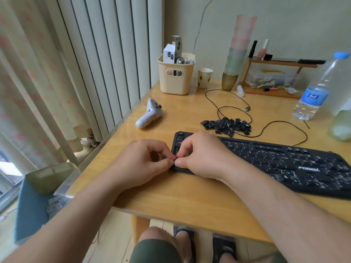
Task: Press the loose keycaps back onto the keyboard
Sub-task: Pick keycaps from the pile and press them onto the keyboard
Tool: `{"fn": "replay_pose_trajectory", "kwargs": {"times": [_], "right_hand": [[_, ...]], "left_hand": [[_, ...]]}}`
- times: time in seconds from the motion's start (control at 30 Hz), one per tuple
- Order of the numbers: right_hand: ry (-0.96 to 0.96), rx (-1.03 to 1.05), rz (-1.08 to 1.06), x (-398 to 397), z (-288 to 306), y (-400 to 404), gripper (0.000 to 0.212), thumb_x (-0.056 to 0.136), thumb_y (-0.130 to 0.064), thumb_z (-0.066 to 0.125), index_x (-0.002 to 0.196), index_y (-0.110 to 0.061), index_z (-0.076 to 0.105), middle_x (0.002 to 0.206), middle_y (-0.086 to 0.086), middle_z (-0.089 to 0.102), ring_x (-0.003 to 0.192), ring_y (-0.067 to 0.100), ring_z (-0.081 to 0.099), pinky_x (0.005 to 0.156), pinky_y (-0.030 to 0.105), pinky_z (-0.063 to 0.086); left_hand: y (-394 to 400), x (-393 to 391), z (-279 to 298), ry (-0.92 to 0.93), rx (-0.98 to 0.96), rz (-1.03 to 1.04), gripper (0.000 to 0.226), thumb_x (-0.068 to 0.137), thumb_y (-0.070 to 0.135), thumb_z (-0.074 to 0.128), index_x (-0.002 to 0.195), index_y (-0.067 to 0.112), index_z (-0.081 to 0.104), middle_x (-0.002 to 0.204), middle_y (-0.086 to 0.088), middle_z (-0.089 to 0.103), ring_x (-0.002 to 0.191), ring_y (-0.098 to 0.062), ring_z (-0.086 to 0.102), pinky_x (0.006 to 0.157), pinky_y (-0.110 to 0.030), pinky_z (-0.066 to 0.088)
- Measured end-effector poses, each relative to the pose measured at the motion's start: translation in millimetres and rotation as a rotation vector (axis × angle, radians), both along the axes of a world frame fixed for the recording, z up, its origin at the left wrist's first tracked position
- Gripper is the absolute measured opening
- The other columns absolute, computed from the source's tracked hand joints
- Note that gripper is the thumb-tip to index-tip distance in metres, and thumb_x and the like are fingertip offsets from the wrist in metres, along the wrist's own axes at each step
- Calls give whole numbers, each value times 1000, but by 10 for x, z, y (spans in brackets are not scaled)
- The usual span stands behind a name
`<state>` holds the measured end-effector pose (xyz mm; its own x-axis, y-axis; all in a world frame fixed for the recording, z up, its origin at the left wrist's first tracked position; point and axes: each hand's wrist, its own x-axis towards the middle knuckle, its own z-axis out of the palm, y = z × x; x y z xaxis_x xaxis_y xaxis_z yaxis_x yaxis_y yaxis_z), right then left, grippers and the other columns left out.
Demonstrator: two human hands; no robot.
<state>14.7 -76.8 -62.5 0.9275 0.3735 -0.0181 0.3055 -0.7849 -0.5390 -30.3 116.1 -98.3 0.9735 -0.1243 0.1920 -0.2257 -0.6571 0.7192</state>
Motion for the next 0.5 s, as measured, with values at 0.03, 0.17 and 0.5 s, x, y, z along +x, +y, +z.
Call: {"fn": "replay_pose_trajectory", "kwargs": {"times": [0.03,0.17,0.5], "right_hand": [[-11,-11,-16,-25,0,18,17,76,-45,86,71,-34,74,81,-21,63,111,20,55,97,45,51],[-6,-23,-62,-80,13,77,18,76,-40,86,69,-32,71,80,-20,63,102,17,60,95,44,52],[121,35,-17,27,61,10,9,77,-31,87,74,-30,78,78,-14,73,82,7,67,81,32,58]], "left_hand": [[-4,7,11,28,-13,-6,7,90,31,77,85,36,77,78,12,73,75,-11,66,78,-38,58],[-3,47,65,145,-76,-31,6,91,23,76,87,27,78,82,2,74,83,-23,67,85,-45,56],[-9,61,70,218,-143,-19,9,90,19,77,83,24,76,82,-1,74,74,-12,63,80,-40,56]]}}
